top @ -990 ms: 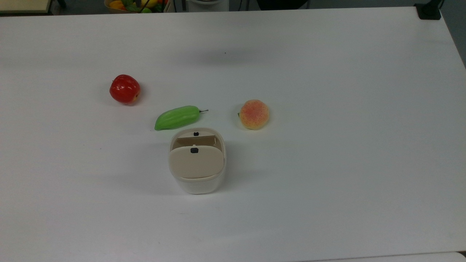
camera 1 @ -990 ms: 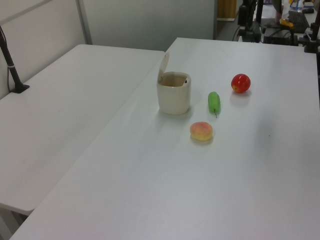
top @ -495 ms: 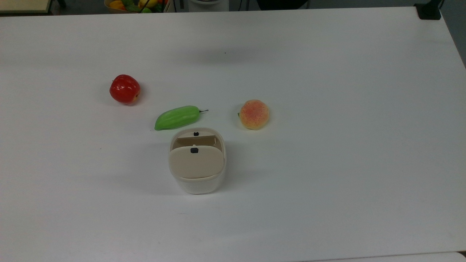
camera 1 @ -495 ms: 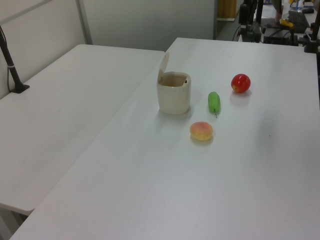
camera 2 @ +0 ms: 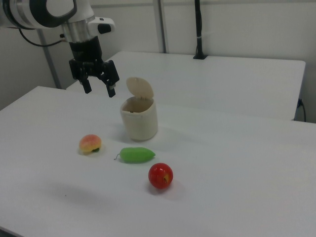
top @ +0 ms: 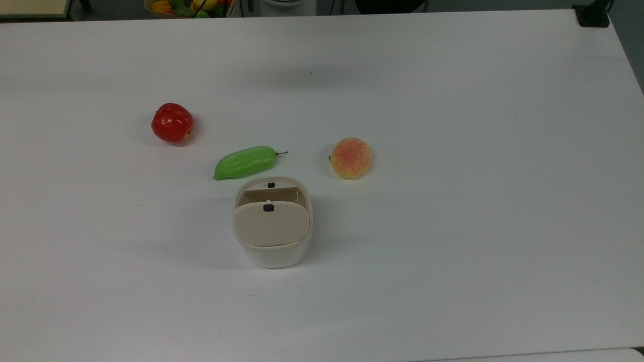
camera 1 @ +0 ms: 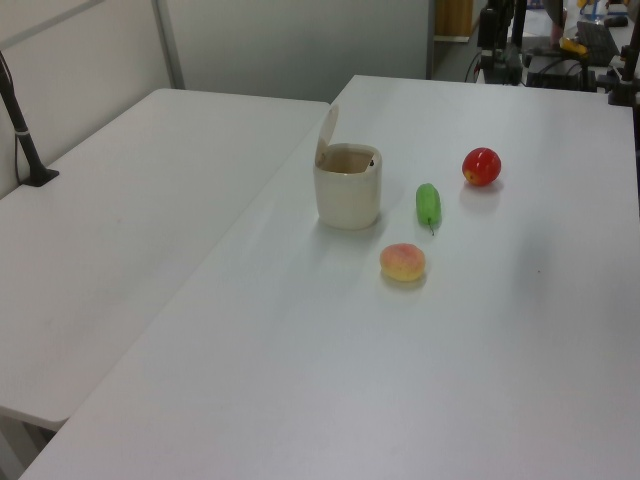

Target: Close garbage bin

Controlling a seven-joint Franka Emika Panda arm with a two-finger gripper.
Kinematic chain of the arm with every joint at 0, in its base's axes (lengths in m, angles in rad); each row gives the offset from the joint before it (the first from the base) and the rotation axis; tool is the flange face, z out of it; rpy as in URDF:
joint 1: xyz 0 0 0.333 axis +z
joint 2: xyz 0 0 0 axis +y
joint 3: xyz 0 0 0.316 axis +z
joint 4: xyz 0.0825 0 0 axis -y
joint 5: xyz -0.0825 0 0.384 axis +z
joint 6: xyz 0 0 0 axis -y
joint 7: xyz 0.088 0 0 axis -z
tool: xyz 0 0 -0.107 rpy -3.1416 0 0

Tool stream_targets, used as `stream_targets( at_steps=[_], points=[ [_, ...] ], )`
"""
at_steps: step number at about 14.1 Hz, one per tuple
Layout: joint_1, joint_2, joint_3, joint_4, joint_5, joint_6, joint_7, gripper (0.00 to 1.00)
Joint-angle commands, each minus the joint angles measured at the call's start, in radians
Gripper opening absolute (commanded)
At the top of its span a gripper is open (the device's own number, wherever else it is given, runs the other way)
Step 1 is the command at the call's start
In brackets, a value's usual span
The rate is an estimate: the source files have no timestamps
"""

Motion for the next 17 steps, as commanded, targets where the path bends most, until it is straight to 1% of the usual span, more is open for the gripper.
stream_targets(
  at_steps=[1, 4, 6, 7, 8, 9, 10, 11, 17],
  points=[
    [-0.001, -0.029, 0.001, -0.025, 0.001, -0.024, 0.007, 1.00],
    [-0.001, -0.028, 0.000, -0.025, 0.001, -0.026, 0.010, 1.00],
    [-0.001, -0.027, 0.001, -0.025, 0.001, -0.036, 0.001, 0.84],
    [-0.001, -0.025, 0.001, -0.025, 0.002, -0.043, -0.002, 0.55],
    [-0.001, -0.025, 0.001, -0.025, 0.004, -0.043, -0.002, 0.37],
    [0.001, -0.024, 0.001, -0.025, 0.004, -0.043, -0.002, 0.14],
    [0.001, -0.024, 0.001, -0.025, 0.004, -0.043, -0.002, 0.03],
    [0.001, -0.024, 0.001, -0.025, 0.004, -0.043, -0.002, 0.00],
    [0.002, -0.004, 0.001, -0.020, 0.007, -0.024, 0.005, 0.00]
  ],
)
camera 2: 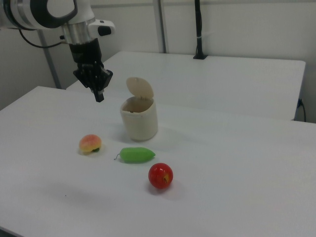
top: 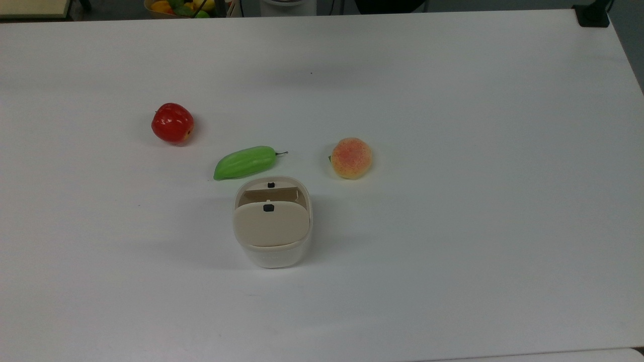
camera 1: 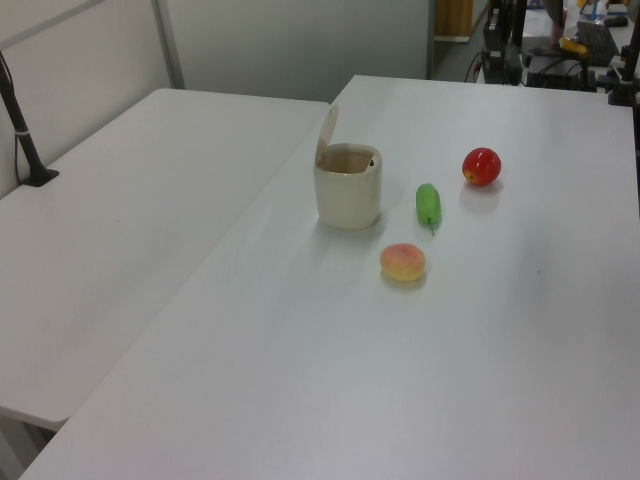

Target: Close garbage bin

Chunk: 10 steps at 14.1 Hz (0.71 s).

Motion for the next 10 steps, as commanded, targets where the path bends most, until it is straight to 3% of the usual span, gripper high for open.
stream_targets(
  at_steps=[1, 3, 6, 9, 10],
  points=[
    [0.005, 0.005, 0.001, -0.011, 0.011, 0.001, 0.005, 0.00],
    [0.007, 0.051, 0.001, 0.035, 0.016, 0.042, 0.008, 0.00],
    [0.010, 0.068, 0.003, 0.032, 0.017, 0.255, 0.013, 0.00],
    [0.010, 0.114, 0.003, 0.038, 0.074, 0.412, 0.011, 0.00],
    [0.015, 0.138, 0.004, 0.038, 0.080, 0.526, 0.016, 0.00]
  ],
)
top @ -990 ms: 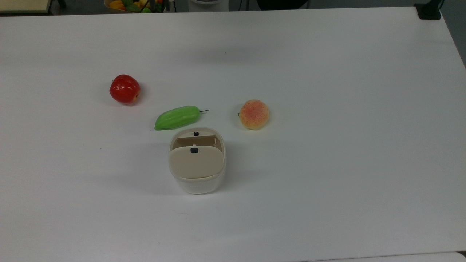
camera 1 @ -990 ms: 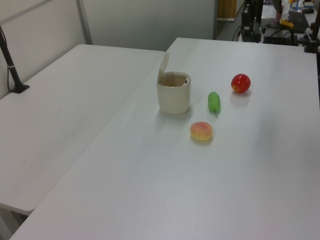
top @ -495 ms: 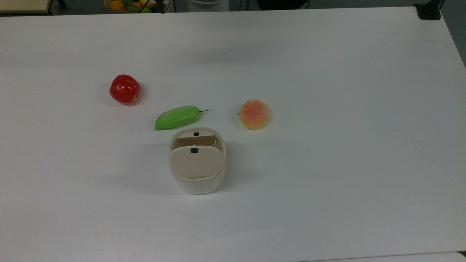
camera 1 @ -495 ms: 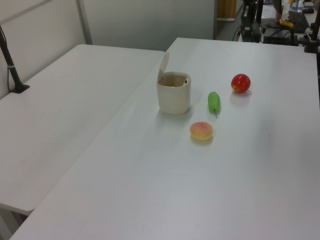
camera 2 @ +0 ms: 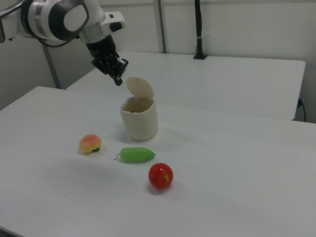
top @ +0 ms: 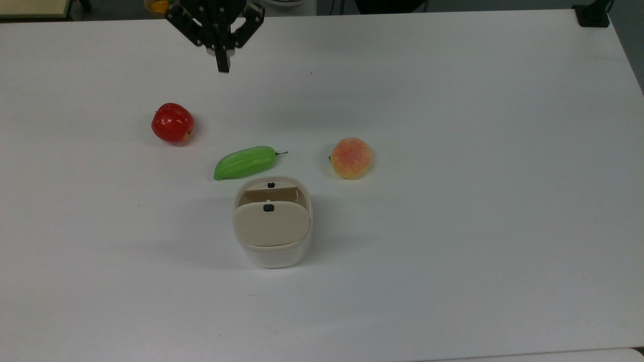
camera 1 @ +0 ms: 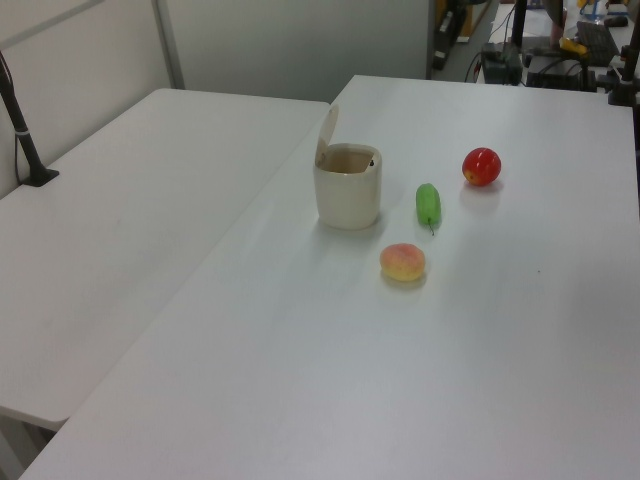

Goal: Close garbage bin
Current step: 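Move the closed gripper toward the raised lid of the cream bin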

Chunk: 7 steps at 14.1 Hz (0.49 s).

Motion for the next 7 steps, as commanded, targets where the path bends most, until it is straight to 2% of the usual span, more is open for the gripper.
stream_targets(
  at_steps=[1, 7],
  points=[
    [0.008, 0.072, 0.004, 0.021, 0.030, 0.256, 0.039, 0.00],
    [0.028, 0.201, 0.012, 0.022, 0.024, 0.632, 0.085, 0.00]
  ],
)
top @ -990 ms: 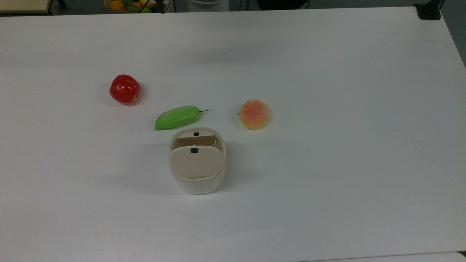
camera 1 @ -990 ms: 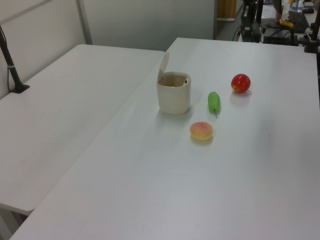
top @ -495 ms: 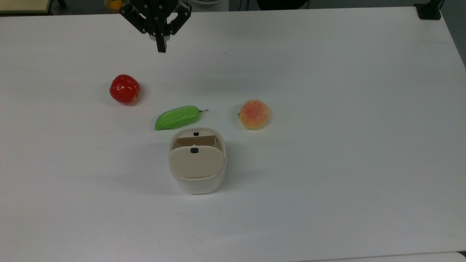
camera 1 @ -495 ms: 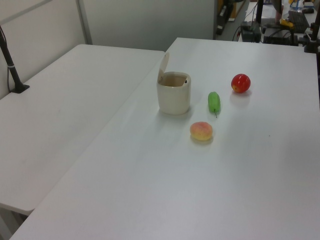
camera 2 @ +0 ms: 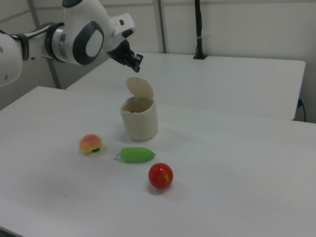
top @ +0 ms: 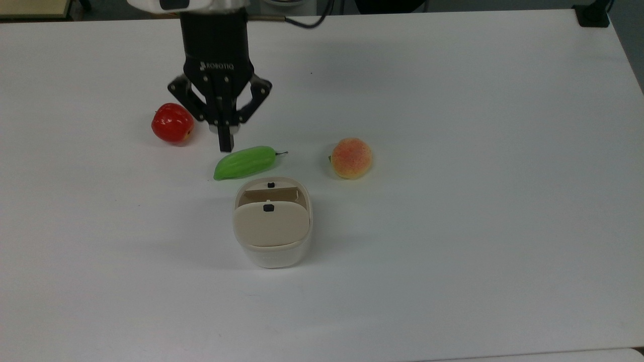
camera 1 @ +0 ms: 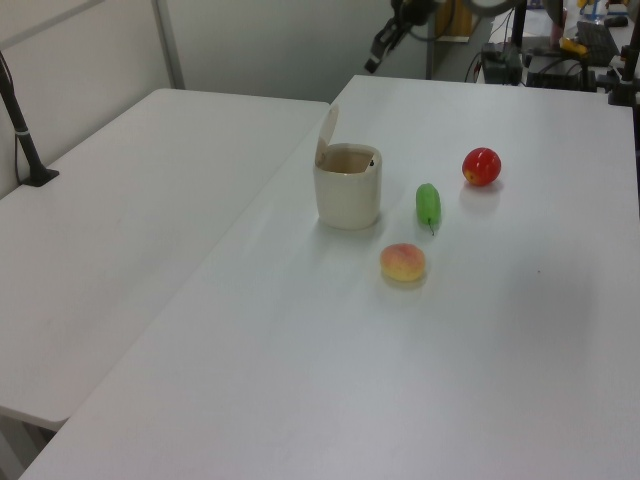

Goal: Close garbage bin
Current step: 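Move the closed gripper toward the raised lid of the cream bin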

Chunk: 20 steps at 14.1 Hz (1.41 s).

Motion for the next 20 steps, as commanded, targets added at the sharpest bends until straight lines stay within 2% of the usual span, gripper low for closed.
stream_targets(
  at_steps=[1, 4, 8, 14, 20],
  points=[
    [0.020, 0.069, -0.005, 0.021, 0.008, 0.183, 0.023, 0.00],
    [0.022, 0.137, -0.005, 0.021, 0.009, 0.349, 0.022, 0.00],
    [0.050, 0.188, -0.005, 0.020, 0.008, 0.425, 0.022, 0.00],
    [0.059, 0.177, -0.005, 0.014, 0.012, 0.408, 0.022, 0.00],
    [0.060, 0.137, -0.006, 0.014, -0.004, 0.201, 0.019, 0.00]
  ],
)
